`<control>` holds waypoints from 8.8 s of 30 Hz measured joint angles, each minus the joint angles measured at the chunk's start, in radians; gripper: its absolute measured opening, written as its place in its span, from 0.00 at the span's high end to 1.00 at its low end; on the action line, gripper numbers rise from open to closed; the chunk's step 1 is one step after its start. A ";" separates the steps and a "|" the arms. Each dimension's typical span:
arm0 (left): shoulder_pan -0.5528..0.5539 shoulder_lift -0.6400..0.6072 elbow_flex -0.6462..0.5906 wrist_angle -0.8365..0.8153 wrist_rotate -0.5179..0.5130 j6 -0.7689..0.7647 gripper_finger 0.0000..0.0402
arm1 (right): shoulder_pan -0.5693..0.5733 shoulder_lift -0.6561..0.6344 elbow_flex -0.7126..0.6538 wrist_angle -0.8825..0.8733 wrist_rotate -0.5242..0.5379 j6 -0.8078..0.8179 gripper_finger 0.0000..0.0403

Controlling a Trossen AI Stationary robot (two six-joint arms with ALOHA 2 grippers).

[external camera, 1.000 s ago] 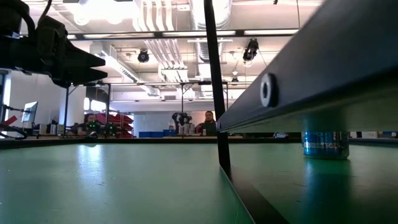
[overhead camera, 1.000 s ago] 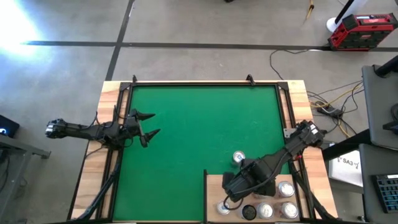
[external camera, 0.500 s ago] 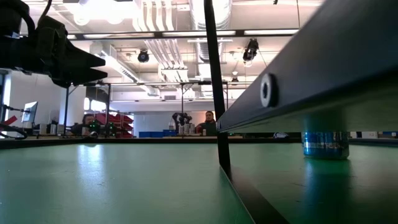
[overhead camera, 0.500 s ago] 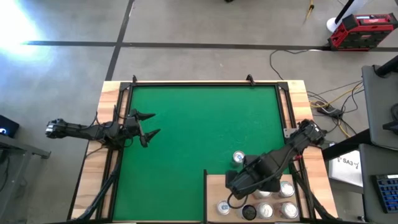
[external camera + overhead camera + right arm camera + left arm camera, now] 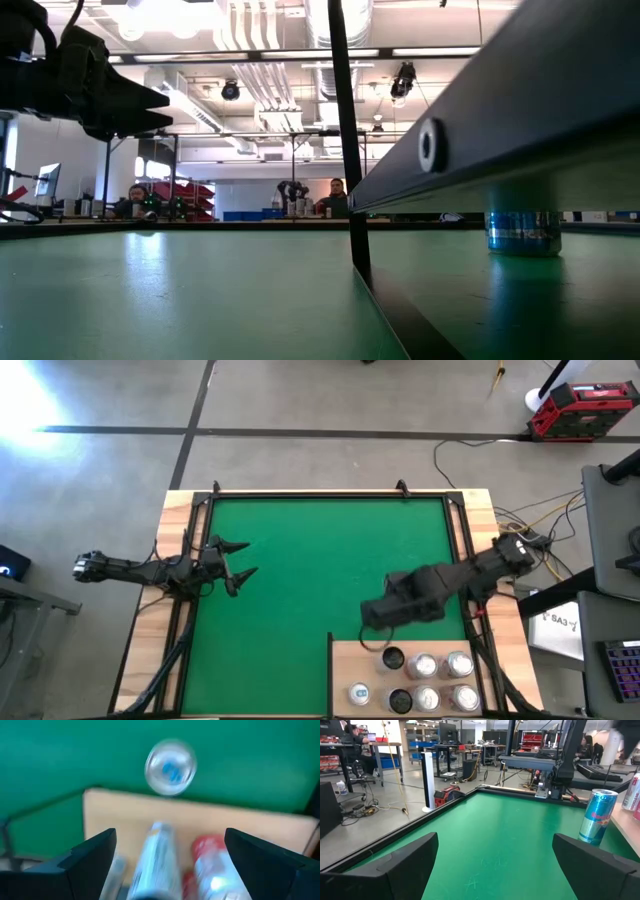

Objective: Place canned beverage on shelf
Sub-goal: Put the blue soda can aligned with the blue soda can on the shelf

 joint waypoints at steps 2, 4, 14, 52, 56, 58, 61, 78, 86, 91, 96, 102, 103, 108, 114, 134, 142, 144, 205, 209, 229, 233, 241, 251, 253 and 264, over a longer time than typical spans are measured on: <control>0.000 0.000 0.000 0.000 0.000 0.000 0.06 | -0.041 -0.017 -0.046 -0.001 0.001 -0.051 0.10; 0.000 0.000 0.000 0.000 0.000 0.000 0.06 | -0.075 -0.021 -0.081 -0.001 -0.005 -0.088 0.10; 0.000 0.000 0.000 0.000 0.000 0.000 0.06 | -0.138 -0.015 -0.175 0.060 0.013 -0.179 0.10; 0.000 0.001 0.000 0.000 0.000 0.000 0.06 | -0.098 -0.012 -0.445 0.354 -0.029 -0.041 0.20; 0.000 0.001 0.000 0.000 0.000 0.000 0.06 | -0.083 -0.012 -0.455 0.355 -0.030 -0.002 0.32; 0.000 0.001 0.000 0.000 0.000 0.000 0.06 | -0.085 -0.012 -0.459 0.351 -0.029 0.020 0.40; 0.000 0.001 0.000 0.000 0.000 0.000 0.06 | -0.085 -0.012 -0.460 0.349 -0.029 0.030 0.52; 0.000 0.001 0.000 0.000 0.000 0.000 0.06 | -0.072 -0.004 -0.460 0.381 -0.029 -0.016 0.63; 0.000 0.001 0.000 0.000 0.000 0.000 0.06 | -0.072 0.000 -0.460 0.390 -0.047 -0.058 0.45; 0.000 0.001 0.000 0.000 0.000 0.000 0.06 | -0.077 0.000 -0.460 0.393 -0.046 -0.057 0.34; 0.000 0.001 0.000 0.000 0.000 0.000 0.06 | -0.111 0.000 -0.460 0.404 -0.046 -0.039 0.26; 0.000 0.001 0.000 0.000 0.000 0.000 0.06 | -0.156 0.000 -0.460 0.402 -0.046 0.052 0.17; 0.000 0.001 0.000 0.000 0.000 0.000 0.06 | -0.160 0.000 -0.460 0.402 -0.046 0.061 0.16; 0.000 0.001 0.000 0.000 0.000 0.000 0.06 | -0.167 0.000 -0.460 0.392 -0.044 0.140 0.15; 0.000 0.001 0.000 0.000 0.000 0.000 0.06 | -0.167 0.000 -0.460 0.349 -0.019 0.242 0.16; 0.000 0.001 0.000 0.000 0.000 0.000 0.06 | -0.169 0.000 -0.478 0.317 0.034 0.339 0.19; 0.000 0.001 0.000 0.000 0.000 0.000 0.06 | -0.160 0.000 -0.483 0.324 0.032 0.352 0.26; 0.000 0.001 0.000 0.000 0.000 0.000 0.06 | -0.155 0.000 -0.483 0.328 0.030 0.350 0.35; 0.000 0.001 0.000 0.000 0.000 0.000 0.06 | -0.018 0.404 0.377 0.041 -0.099 -0.712 0.45; 0.000 0.001 0.000 0.000 0.000 0.000 0.06 | 0.006 0.430 0.392 0.041 -0.096 -0.678 0.45; 0.000 0.001 0.000 0.000 0.000 0.000 0.06 | 0.055 0.451 0.393 0.077 -0.013 -0.597 0.45; 0.000 0.001 0.000 0.000 0.000 0.000 0.06 | 0.063 0.451 0.385 0.086 -0.010 -0.579 0.45; 0.000 0.001 0.000 0.000 0.000 0.000 0.06 | 0.073 0.451 0.365 0.091 0.006 -0.552 0.45; 0.000 0.000 0.000 0.000 0.000 0.000 0.06 | 0.086 0.450 0.354 0.098 0.013 -0.513 0.45; 0.000 0.000 0.000 0.000 0.000 0.000 0.06 | 0.092 0.450 0.353 0.100 0.014 -0.512 0.42; 0.000 0.001 0.000 0.000 0.000 0.000 0.06 | 0.111 0.451 0.351 0.110 0.004 -0.514 0.31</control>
